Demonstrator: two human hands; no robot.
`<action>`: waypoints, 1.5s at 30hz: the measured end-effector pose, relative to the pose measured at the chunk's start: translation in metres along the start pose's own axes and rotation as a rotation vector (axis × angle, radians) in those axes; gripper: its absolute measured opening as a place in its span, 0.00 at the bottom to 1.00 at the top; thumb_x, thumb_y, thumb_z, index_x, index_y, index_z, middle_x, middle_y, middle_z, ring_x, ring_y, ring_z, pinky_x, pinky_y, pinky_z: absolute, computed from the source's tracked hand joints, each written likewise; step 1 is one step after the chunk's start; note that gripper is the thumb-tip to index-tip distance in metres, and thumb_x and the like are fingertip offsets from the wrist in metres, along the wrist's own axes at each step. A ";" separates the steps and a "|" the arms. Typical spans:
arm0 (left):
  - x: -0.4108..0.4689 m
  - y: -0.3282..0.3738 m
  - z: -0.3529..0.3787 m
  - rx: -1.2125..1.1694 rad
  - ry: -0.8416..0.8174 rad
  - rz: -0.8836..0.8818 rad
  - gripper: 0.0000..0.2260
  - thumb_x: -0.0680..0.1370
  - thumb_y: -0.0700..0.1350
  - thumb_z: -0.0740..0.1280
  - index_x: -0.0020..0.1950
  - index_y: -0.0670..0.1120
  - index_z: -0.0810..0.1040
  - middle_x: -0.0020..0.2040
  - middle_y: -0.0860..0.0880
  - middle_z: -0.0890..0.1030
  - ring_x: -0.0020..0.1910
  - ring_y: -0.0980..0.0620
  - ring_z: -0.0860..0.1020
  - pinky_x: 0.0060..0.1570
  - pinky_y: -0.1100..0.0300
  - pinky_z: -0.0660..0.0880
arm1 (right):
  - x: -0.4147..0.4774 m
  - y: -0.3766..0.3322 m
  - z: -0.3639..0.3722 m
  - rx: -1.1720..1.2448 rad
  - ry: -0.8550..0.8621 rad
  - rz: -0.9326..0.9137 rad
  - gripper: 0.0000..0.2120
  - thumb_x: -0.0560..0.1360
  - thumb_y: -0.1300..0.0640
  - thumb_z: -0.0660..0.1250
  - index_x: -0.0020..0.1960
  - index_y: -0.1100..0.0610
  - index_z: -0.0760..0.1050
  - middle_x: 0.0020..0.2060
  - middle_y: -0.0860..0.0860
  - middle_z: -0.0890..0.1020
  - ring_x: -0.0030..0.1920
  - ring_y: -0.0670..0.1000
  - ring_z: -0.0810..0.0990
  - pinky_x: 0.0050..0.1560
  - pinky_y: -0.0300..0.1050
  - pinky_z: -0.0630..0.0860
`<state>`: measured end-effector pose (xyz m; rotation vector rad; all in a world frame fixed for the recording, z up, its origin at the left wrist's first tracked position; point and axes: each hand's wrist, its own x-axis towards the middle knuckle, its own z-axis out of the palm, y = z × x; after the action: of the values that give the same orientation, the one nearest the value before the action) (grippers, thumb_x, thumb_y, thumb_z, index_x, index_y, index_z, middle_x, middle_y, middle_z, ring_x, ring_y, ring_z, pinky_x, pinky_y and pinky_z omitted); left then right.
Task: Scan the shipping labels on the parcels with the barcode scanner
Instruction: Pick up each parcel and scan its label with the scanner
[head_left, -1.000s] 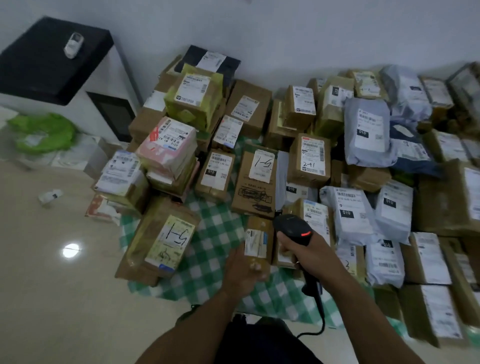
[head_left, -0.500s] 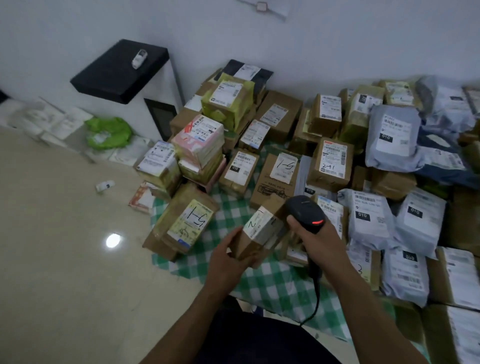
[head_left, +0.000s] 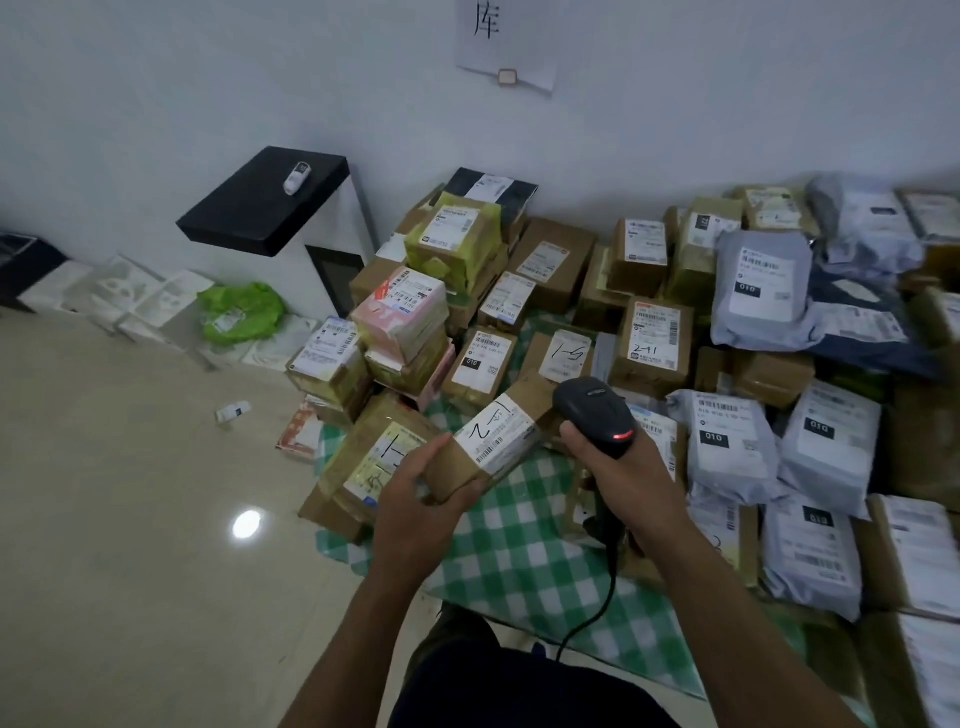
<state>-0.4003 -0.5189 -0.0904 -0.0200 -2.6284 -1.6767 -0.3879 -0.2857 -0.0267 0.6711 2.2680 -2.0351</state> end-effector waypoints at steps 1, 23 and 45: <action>0.002 0.000 -0.001 0.034 0.034 0.020 0.28 0.72 0.47 0.81 0.69 0.53 0.77 0.61 0.63 0.76 0.58 0.71 0.72 0.54 0.70 0.75 | -0.001 -0.002 -0.001 -0.011 -0.008 -0.014 0.21 0.75 0.44 0.76 0.65 0.41 0.76 0.51 0.38 0.83 0.42 0.37 0.82 0.40 0.36 0.74; 0.052 0.010 0.004 0.465 0.061 0.119 0.24 0.76 0.51 0.77 0.72 0.53 0.78 0.72 0.55 0.77 0.70 0.50 0.72 0.66 0.71 0.51 | -0.021 -0.043 0.003 -0.267 -0.461 -0.057 0.13 0.78 0.48 0.74 0.62 0.42 0.78 0.41 0.47 0.86 0.33 0.38 0.80 0.33 0.31 0.74; 0.099 0.003 0.030 0.099 0.108 -0.330 0.26 0.79 0.59 0.71 0.74 0.51 0.76 0.67 0.46 0.80 0.59 0.50 0.79 0.57 0.54 0.76 | 0.031 -0.042 -0.012 -0.327 -0.321 0.012 0.14 0.75 0.41 0.75 0.59 0.42 0.80 0.42 0.41 0.86 0.38 0.37 0.82 0.39 0.35 0.74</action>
<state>-0.4992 -0.4907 -0.0978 0.5179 -2.7439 -1.5704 -0.4265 -0.2674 0.0057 0.3089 2.3102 -1.5713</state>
